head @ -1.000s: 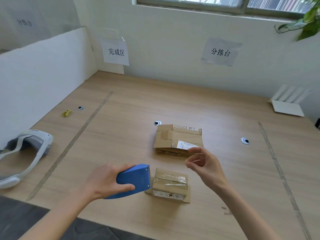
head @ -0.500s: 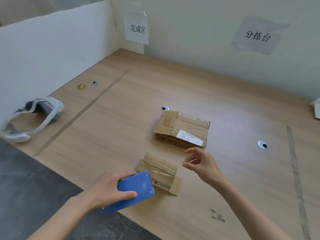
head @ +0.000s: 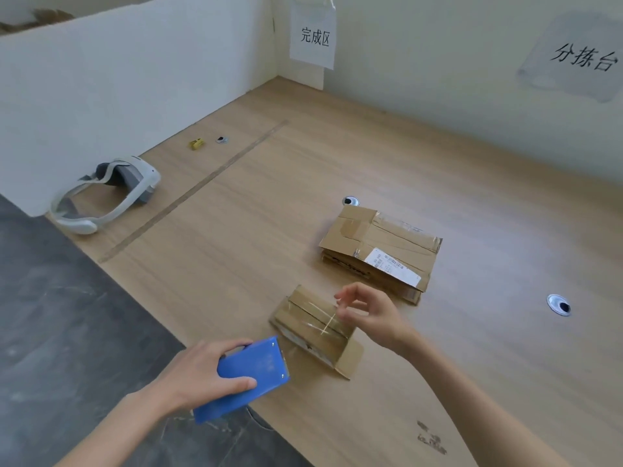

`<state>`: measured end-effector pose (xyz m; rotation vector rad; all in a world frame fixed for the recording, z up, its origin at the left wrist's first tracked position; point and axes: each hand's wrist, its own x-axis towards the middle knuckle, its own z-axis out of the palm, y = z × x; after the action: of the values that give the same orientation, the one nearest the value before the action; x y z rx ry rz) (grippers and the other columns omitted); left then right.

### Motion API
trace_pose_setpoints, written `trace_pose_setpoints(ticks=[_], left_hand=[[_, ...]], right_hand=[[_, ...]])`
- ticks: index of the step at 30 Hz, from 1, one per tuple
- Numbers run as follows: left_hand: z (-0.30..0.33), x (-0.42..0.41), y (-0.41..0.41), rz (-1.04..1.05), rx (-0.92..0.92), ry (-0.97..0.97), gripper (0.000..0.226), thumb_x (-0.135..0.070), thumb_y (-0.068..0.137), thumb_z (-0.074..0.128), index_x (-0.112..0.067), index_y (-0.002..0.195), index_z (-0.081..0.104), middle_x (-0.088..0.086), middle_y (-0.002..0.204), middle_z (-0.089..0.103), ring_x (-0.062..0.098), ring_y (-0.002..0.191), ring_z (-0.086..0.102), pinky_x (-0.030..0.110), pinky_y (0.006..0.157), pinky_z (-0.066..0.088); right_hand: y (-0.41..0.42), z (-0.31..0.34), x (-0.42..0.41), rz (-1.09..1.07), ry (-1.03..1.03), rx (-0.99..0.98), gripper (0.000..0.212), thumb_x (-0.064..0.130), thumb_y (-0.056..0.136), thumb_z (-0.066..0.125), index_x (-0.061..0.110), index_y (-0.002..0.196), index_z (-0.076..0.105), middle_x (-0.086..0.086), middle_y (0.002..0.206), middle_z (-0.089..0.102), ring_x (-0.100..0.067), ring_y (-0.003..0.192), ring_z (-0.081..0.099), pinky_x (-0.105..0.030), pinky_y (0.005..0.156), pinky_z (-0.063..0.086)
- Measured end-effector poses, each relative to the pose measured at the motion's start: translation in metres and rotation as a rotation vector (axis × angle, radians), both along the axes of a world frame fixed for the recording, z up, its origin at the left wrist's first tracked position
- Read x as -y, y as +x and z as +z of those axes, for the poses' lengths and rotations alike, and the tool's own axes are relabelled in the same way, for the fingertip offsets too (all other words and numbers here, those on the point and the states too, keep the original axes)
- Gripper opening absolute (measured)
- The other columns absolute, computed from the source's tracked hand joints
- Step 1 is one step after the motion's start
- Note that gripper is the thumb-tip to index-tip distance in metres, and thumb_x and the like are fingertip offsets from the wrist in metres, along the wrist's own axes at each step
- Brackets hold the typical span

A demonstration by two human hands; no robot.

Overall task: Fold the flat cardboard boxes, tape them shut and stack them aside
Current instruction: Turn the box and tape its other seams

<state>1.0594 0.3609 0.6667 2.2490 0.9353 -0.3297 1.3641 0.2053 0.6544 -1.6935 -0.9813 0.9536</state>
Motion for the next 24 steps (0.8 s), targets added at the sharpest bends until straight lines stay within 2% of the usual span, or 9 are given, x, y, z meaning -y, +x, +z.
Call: trace_pose_setpoints(ticks=[4, 7, 10, 13, 17, 21, 24], left_hand=[[0.002, -0.011, -0.005, -0.005, -0.01, 0.021, 0.06, -0.076, 0.063, 0.064, -0.076, 0.119, 0.041, -0.042, 0.092, 0.062, -0.009, 0.082, 0.062, 0.02, 0.07, 0.049], [0.002, -0.017, -0.004, -0.058, 0.001, 0.026, 0.06, -0.075, 0.063, 0.065, -0.078, 0.118, 0.04, -0.045, 0.092, 0.061, -0.01, 0.082, 0.062, 0.02, 0.068, 0.048], [0.001, -0.026, -0.005, -0.112, 0.006, 0.008, 0.06, -0.073, 0.064, 0.067, -0.076, 0.119, 0.043, -0.045, 0.094, 0.061, -0.011, 0.084, 0.061, 0.021, 0.07, 0.05], [-0.001, -0.038, -0.008, -0.164, 0.009, -0.047, 0.06, -0.071, 0.064, 0.069, -0.074, 0.119, 0.046, -0.04, 0.093, 0.064, -0.009, 0.083, 0.063, 0.023, 0.072, 0.053], [0.0, -0.055, -0.018, -0.241, 0.018, -0.149, 0.058, -0.065, 0.067, 0.07, -0.07, 0.121, 0.049, -0.033, 0.094, 0.068, -0.005, 0.083, 0.065, 0.023, 0.072, 0.055], [0.001, -0.064, -0.025, -0.298, 0.062, -0.209, 0.054, -0.062, 0.069, 0.072, -0.066, 0.119, 0.053, -0.032, 0.093, 0.068, -0.004, 0.082, 0.065, 0.023, 0.071, 0.055], [-0.002, -0.055, -0.026, -0.313, 0.084, -0.255, 0.055, -0.064, 0.068, 0.073, -0.061, 0.12, 0.054, -0.03, 0.098, 0.068, -0.004, 0.088, 0.066, 0.031, 0.079, 0.058]], right_hand=[[-0.011, -0.012, 0.004, -0.04, 0.006, -0.123, 0.02, 0.003, 0.093, 0.072, 0.01, 0.11, 0.066, -0.006, 0.092, 0.066, -0.032, 0.103, 0.071, -0.026, 0.086, 0.054], [-0.023, -0.013, 0.015, -0.113, -0.01, -0.183, 0.022, 0.008, 0.095, 0.07, 0.013, 0.115, 0.064, -0.006, 0.094, 0.065, -0.029, 0.106, 0.073, -0.035, 0.081, 0.054], [-0.038, -0.012, 0.027, -0.191, -0.043, -0.22, 0.022, 0.013, 0.097, 0.069, 0.017, 0.117, 0.062, -0.012, 0.101, 0.065, -0.02, 0.105, 0.074, -0.038, 0.081, 0.057], [-0.058, -0.011, 0.037, -0.268, -0.06, -0.234, 0.022, 0.014, 0.097, 0.069, 0.018, 0.117, 0.062, -0.005, 0.099, 0.065, -0.022, 0.105, 0.074, -0.037, 0.081, 0.054], [-0.084, -0.008, 0.044, -0.352, -0.036, -0.171, 0.022, 0.01, 0.096, 0.071, 0.015, 0.116, 0.063, -0.003, 0.094, 0.067, -0.026, 0.1, 0.074, -0.024, 0.078, 0.055], [-0.097, 0.0, 0.045, -0.375, -0.05, -0.105, 0.021, 0.009, 0.094, 0.072, 0.016, 0.113, 0.065, -0.001, 0.092, 0.069, -0.027, 0.1, 0.075, -0.039, 0.094, 0.055], [-0.094, 0.01, 0.051, -0.377, -0.077, -0.036, 0.022, 0.01, 0.093, 0.073, 0.025, 0.108, 0.067, 0.002, 0.091, 0.069, -0.025, 0.097, 0.076, -0.039, 0.09, 0.053]])
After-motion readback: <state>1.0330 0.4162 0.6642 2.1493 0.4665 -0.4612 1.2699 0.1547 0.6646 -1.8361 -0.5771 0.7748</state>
